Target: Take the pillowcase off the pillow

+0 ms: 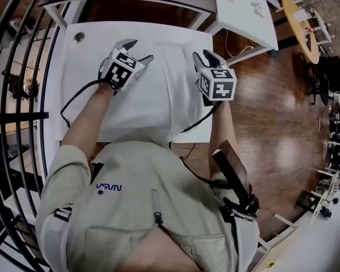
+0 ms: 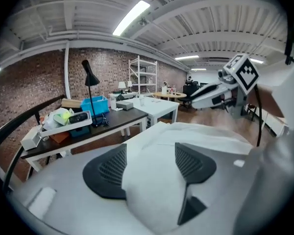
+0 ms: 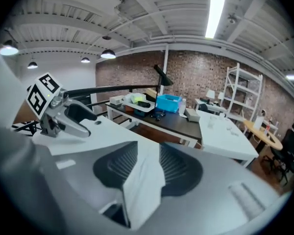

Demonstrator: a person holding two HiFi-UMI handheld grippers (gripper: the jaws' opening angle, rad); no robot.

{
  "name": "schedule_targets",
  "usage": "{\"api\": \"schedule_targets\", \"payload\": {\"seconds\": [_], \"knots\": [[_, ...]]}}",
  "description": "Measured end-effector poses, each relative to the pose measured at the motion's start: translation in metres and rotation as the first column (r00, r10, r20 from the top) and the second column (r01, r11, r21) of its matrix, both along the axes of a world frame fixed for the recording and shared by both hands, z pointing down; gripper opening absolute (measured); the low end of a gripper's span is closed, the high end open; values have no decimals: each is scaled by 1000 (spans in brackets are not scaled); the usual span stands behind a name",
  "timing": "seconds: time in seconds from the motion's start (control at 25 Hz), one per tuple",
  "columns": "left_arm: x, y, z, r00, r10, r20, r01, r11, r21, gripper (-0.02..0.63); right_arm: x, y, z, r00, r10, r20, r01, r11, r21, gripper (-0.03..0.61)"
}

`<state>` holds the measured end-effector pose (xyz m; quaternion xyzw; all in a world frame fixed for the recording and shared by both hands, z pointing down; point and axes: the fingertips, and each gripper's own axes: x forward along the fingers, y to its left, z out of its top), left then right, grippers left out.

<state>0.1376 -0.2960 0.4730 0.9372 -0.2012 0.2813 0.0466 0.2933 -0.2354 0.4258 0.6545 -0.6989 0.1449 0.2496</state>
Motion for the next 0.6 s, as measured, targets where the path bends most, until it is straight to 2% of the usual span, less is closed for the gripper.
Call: {"api": "schedule_targets", "payload": {"seconds": [0.16,0.28,0.4,0.48,0.56,0.6], "knots": [[3,6,32,994,24,104,-9,990,-140,314,-2,-53,25,998,-48,-30,45,992,-115,161],[4,19,59,987,57,152,-31,985,-171,249,-2,-72,56,995,-81,-55,67,972,-226,184],[4,37,75,977,99,191,-74,988,-137,137,0,-71,100,994,-92,-66,62,929,-364,213],[1,48,72,976,110,187,-94,991,-91,67,-13,-61,129,993,-115,-24,93,894,-438,213],[-4,58,61,981,109,159,-106,994,-31,29,-28,-51,141,991,-135,6,122,877,-465,182],[-7,61,53,984,107,141,-107,994,-3,25,-27,-50,139,990,-139,-25,112,881,-460,142]]}}
